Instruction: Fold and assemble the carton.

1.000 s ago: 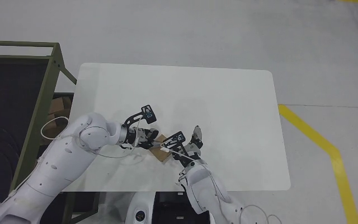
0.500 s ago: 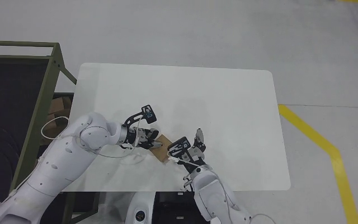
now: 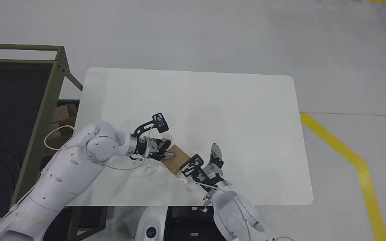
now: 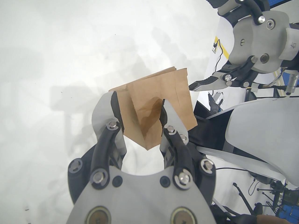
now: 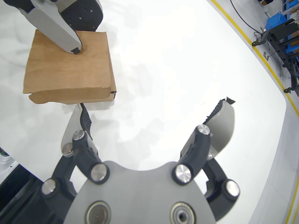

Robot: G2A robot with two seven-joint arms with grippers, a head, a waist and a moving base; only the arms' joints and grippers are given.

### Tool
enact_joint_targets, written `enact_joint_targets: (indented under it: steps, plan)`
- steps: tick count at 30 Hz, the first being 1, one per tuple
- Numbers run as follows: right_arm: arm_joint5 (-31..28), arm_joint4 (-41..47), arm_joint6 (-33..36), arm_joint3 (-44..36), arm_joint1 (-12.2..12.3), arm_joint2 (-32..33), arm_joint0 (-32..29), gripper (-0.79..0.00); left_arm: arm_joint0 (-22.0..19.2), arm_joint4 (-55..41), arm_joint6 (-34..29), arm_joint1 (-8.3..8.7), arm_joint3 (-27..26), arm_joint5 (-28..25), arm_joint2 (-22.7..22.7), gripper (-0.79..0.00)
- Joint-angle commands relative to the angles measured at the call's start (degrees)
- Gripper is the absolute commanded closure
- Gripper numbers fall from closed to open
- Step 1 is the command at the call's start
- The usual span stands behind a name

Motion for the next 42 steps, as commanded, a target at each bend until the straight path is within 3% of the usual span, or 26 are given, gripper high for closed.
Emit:
enact_joint_targets:
  steps: [1, 5, 7, 12, 20, 30, 33, 35, 42]
  plan:
    - [0.1, -0.2, 0.3, 0.3, -0.1, -0.3, 0.3, -0.785, 0.1, -0.1, 0.1, 0.0, 0.0, -0.1, 0.0, -0.376]
    - [0.3, -0.2, 0.7, 0.7, -0.5, -0.9, 1.0, -0.785, 0.1, -0.1, 0.2, 0.03, 0.0, -0.1, -0.1, -0.409]
    - [0.4, -0.2, 0.7, 0.8, -0.6, -1.1, 1.3, -0.785, 0.1, -0.2, 0.2, 0.06, 0.0, -0.2, -0.2, -0.517]
    - [0.8, -0.1, 0.4, 1.0, -0.9, -1.4, 1.7, -0.785, 0.3, -0.3, 0.3, 0.12, -0.1, -0.4, -0.4, -0.539]
    - [1.3, -0.5, 0.5, 1.1, -1.2, -1.8, 1.9, -0.785, 0.5, -0.2, 0.4, 0.19, -0.2, -0.6, -0.6, -0.465]
    - [2.0, -0.2, 0.2, 1.8, -1.7, -1.9, 2.4, -0.785, 0.5, -0.5, 0.2, 0.21, -0.2, -0.7, -0.6, -0.471]
    - [2.3, -0.2, -0.2, 1.9, -1.9, -1.9, 2.4, -0.785, 0.4, -0.5, 0.1, 0.2, -0.3, -0.7, -0.5, -0.459]
    - [2.5, 0.0, -0.4, 1.9, -1.9, -1.9, 2.4, -0.785, 0.3, -0.5, 0.2, 0.19, -0.3, -0.8, -0.5, -0.394]
    - [2.6, 0.2, -0.4, 2.3, -2.2, -1.6, 2.5, -0.785, 0.1, -0.8, 0.1, 0.15, 0.0, -1.3, -0.2, -0.385]
